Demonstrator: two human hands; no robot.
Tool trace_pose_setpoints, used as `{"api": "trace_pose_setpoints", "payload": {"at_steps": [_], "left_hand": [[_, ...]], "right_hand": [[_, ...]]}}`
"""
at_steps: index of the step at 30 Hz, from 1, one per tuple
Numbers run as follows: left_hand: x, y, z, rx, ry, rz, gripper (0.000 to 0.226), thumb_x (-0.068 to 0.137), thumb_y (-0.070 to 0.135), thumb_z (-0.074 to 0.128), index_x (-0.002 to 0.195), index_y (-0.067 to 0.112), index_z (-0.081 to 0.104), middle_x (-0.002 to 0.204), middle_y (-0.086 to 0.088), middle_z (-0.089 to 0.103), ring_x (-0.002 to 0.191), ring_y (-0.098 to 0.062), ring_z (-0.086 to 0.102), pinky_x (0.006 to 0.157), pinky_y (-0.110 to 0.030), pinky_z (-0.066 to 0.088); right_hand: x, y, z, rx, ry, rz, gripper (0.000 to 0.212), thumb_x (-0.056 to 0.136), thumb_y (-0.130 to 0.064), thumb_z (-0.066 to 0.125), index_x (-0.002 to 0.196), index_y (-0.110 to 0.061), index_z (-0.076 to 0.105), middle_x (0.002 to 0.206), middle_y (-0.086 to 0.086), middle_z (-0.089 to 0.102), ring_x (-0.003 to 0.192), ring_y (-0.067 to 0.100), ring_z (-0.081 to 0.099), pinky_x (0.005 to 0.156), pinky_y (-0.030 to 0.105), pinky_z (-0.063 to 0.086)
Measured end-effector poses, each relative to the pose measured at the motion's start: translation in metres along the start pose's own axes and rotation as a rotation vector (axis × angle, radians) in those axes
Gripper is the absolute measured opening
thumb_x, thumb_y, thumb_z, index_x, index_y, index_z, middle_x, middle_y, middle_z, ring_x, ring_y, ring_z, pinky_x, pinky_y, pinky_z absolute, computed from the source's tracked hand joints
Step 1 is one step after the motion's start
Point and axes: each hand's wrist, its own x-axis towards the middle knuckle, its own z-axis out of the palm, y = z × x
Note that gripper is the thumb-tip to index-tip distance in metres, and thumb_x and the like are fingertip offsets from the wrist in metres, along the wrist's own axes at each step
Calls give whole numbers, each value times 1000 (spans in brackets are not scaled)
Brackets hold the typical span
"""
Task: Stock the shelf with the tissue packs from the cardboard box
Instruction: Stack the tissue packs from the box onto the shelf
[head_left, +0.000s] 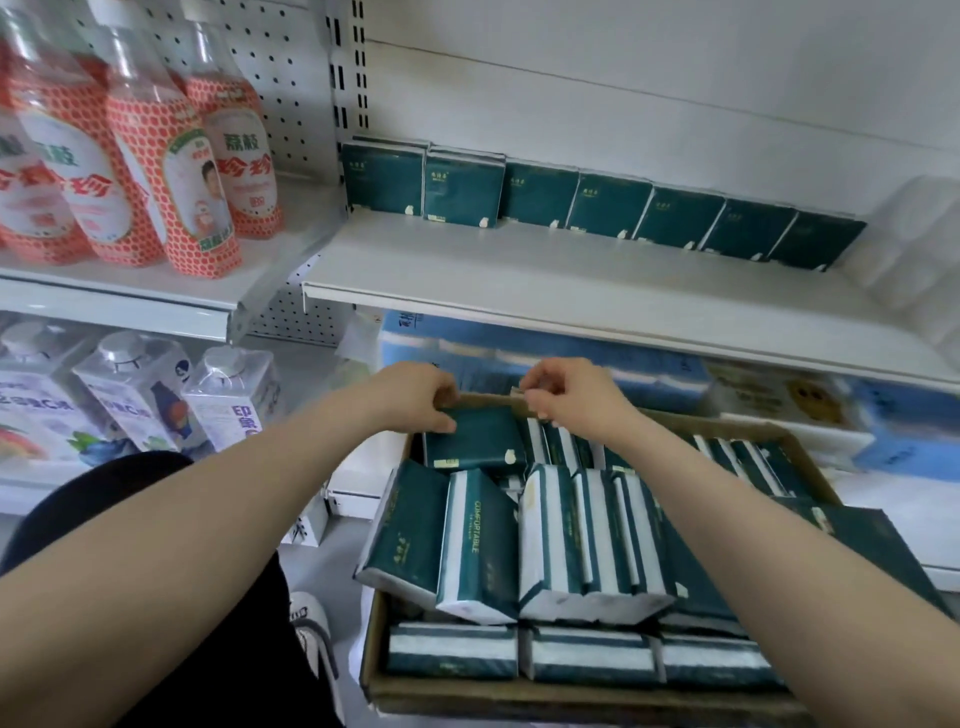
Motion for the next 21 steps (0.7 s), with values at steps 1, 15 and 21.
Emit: {"api": "trace_pose_setpoints", "payload": {"at_steps": [1, 15, 21], "left_hand": [[-1, -2, 3, 56, -25, -14, 43, 88, 39, 65, 127, 22, 57, 121, 2, 61, 109, -20, 58, 81, -26, 43], [-4, -9, 11, -16, 16, -108, 49, 86, 43, 66, 128, 18, 56, 118, -2, 63, 102, -21, 58, 84, -30, 48], [-6, -6, 6, -474, 143, -128, 50, 82, 27, 75, 128, 20, 56, 120, -4, 56, 87, -19, 60, 85, -34, 55]], "right_hand": [[-2, 5, 4, 18, -19, 39, 10, 93, -20, 62, 93, -29, 66, 77, -10, 66, 75, 10, 61, 86, 36, 56], [-4, 6, 33, -56, -202, 208, 28, 94, -26, 64, 105, -2, 72, 99, 15, 73, 78, 21, 59, 72, 29, 46], [-2, 12, 26, 190, -97, 298, 20, 94, -21, 66, 111, -10, 63, 82, 7, 69, 66, 16, 63, 75, 31, 58]]}}
